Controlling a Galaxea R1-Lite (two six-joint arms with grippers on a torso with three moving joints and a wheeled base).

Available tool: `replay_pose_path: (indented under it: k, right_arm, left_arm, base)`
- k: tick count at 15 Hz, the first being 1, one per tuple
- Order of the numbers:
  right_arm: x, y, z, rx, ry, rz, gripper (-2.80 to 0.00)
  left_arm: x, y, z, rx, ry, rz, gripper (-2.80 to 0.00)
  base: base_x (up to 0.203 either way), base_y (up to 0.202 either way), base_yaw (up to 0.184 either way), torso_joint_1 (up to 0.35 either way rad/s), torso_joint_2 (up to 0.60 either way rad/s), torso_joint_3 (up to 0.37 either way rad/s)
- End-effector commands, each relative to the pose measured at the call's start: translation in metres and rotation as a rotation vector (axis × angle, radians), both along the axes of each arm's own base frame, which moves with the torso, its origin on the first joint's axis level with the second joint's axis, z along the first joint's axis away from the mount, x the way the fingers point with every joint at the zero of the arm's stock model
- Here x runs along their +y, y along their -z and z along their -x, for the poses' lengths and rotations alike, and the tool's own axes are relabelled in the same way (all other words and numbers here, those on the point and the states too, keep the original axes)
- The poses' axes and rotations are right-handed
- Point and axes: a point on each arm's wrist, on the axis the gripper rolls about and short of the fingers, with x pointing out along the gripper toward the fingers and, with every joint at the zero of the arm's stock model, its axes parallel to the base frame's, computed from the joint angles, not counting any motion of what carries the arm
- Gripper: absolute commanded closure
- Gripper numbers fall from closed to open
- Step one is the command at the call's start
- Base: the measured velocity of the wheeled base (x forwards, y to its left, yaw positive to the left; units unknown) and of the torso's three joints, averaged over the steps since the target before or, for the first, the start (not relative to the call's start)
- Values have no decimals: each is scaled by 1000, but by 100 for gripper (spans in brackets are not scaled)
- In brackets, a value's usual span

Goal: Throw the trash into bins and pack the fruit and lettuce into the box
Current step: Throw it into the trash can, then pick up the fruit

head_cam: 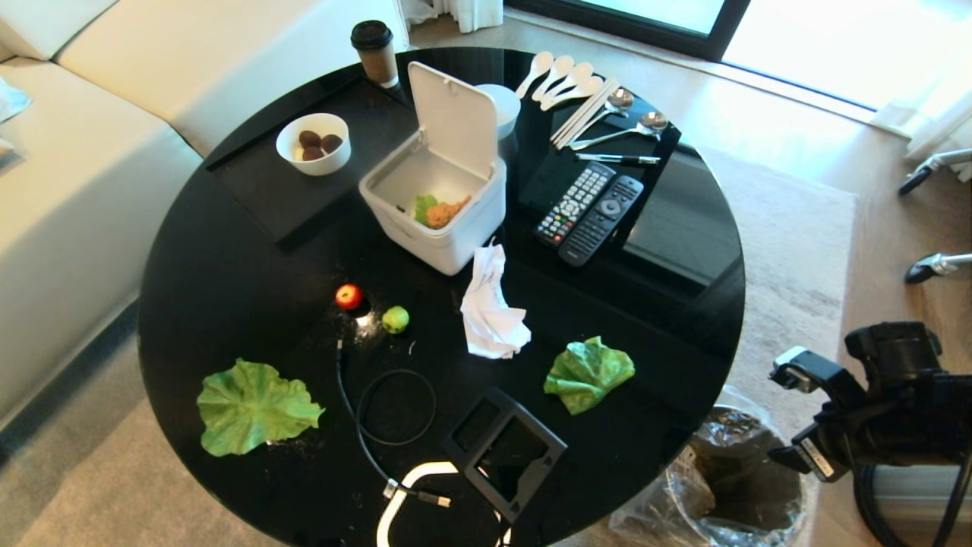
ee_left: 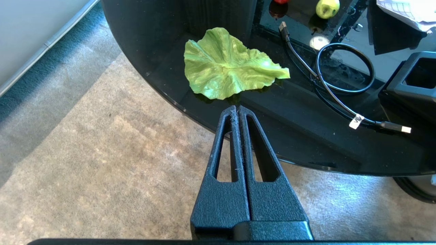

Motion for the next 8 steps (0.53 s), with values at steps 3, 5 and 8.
replay_pose_path:
  k: [3,5,8]
  right_arm:
    - [-11,-8,2,-40,38,5,-280]
    - [-13,-14,3,-60,45,7,-280]
    - [-14,-18,6,-78,29,-22,-280]
  left_arm:
    - [0,0,0,-1,-1,0,0]
    - [0,0,0,0,-1,0,0]
    - [0,0,0,-1,-2,0,0]
  base:
    - [0,0,0,0,0,0]
    - [0,0,0,0,0,0]
    - [0,0,0,0,0,0]
